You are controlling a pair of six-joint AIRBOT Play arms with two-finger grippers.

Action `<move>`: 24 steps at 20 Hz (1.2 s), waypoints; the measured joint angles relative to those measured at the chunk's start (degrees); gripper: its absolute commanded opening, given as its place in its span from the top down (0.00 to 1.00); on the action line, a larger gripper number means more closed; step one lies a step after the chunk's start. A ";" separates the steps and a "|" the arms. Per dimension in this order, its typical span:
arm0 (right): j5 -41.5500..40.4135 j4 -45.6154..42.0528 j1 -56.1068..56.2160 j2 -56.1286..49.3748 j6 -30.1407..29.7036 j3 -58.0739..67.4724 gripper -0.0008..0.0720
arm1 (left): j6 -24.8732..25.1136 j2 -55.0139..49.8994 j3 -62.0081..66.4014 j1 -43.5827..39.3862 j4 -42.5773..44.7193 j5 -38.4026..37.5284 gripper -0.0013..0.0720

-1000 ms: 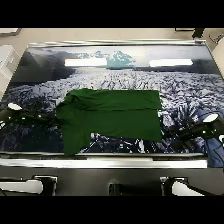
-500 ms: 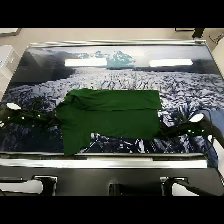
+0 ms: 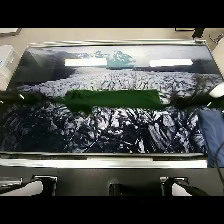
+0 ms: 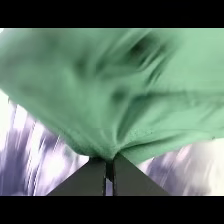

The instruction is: Fold the clothes and pants, and hang the long-sleeved shirts on hangers.

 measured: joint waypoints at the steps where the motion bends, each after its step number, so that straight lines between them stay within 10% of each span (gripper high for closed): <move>1: 0.55 -0.90 0.02 1.05 -0.90 6.45 0.94 | 0.02 2.91 5.31 0.00 -1.42 0.83 0.95; 7: -1.14 -6.86 0.00 10.75 -5.66 39.60 0.94 | -0.63 20.26 31.78 -0.02 -3.19 10.16 0.95; 16: -2.12 -14.58 -0.02 26.51 -2.34 47.15 0.94 | -14.91 38.84 38.16 -0.04 9.03 16.79 0.95; 24: 17.05 -17.27 0.02 20.20 3.06 43.50 0.95 | -21.77 32.24 34.86 -0.20 11.87 -6.43 0.96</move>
